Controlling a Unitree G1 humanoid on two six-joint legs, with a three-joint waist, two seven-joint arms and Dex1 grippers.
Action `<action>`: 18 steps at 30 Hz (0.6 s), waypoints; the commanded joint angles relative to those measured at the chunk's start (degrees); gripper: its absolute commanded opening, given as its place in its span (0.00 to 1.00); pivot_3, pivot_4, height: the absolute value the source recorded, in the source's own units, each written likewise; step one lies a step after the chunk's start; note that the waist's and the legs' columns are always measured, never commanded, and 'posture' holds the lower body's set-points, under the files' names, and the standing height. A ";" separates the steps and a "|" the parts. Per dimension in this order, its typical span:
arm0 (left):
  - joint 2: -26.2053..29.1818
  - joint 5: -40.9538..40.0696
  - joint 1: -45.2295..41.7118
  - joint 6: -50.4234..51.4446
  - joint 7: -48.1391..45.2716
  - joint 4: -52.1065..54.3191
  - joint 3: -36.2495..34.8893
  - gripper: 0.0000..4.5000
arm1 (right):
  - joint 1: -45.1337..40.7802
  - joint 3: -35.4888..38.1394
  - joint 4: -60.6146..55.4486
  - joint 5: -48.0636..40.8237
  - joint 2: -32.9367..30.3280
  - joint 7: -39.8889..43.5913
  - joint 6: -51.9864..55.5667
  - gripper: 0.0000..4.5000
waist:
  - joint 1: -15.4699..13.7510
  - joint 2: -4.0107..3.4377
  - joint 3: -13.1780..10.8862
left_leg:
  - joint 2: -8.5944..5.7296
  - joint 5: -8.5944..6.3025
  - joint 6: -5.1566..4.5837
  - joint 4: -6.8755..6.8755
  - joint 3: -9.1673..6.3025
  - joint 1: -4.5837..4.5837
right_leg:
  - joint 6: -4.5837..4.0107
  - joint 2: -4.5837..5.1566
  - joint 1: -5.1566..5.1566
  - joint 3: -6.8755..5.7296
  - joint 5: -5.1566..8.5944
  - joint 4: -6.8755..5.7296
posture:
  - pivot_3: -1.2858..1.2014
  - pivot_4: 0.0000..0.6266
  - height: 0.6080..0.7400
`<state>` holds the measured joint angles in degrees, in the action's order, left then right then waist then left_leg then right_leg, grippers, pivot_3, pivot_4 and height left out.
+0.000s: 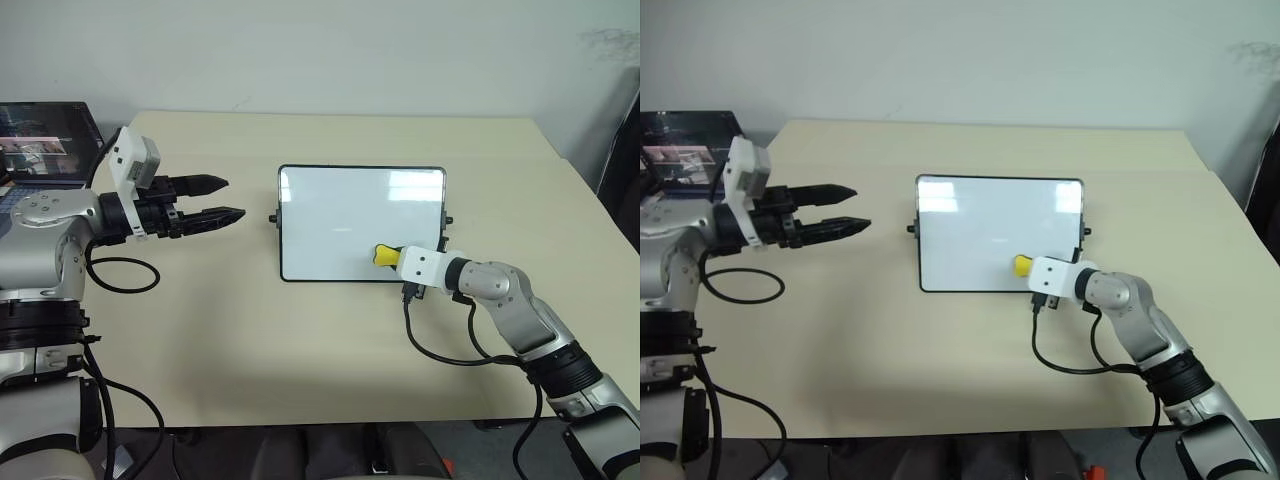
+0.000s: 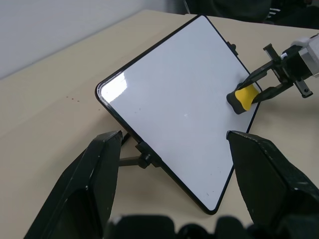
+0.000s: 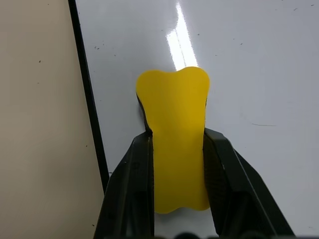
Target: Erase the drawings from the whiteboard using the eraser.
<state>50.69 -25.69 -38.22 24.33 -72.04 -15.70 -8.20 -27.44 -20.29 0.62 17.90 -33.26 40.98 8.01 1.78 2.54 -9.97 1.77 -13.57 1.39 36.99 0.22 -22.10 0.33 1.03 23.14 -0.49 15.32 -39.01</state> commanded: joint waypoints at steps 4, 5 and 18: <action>-0.03 -0.19 -1.53 -0.97 -0.25 0.91 -0.62 0.81 | 1.71 -0.34 1.93 0.69 -0.44 1.62 2.37 0.22 | 0.00 0.00 0.00 | 0.00 0.00 0.00 0.00 -0.01 0.00 | 0.00 0.00 0.00 0.00 0.00 0.00 | 0.52 0.24 1.00; -0.05 -0.13 -1.61 -1.06 -0.28 0.72 -0.60 0.81 | 1.66 -0.20 1.85 0.55 -0.46 1.77 2.43 0.22 | 0.00 0.00 0.00 | 0.00 0.00 0.00 0.00 0.00 0.00 | 0.00 0.00 0.00 0.00 0.00 0.00 | 0.52 0.24 1.00; 0.03 -0.15 -1.41 -1.18 -0.28 0.80 -0.72 0.81 | 1.28 12.31 -12.78 -12.92 0.31 5.97 14.06 0.22 | -0.15 -0.19 -0.14 | 0.02 0.00 0.00 -0.02 -0.04 -0.21 | 0.00 0.02 0.11 -0.04 0.01 0.04 | 0.52 0.24 1.00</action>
<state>50.30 -25.47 -38.59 23.53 -72.06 -16.12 -8.19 -24.80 -12.60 -6.93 8.33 -33.02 47.21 19.30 1.62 2.35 -10.11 1.78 -13.57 1.39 36.97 0.15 -22.46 0.33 1.04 23.36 -0.54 15.33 -38.97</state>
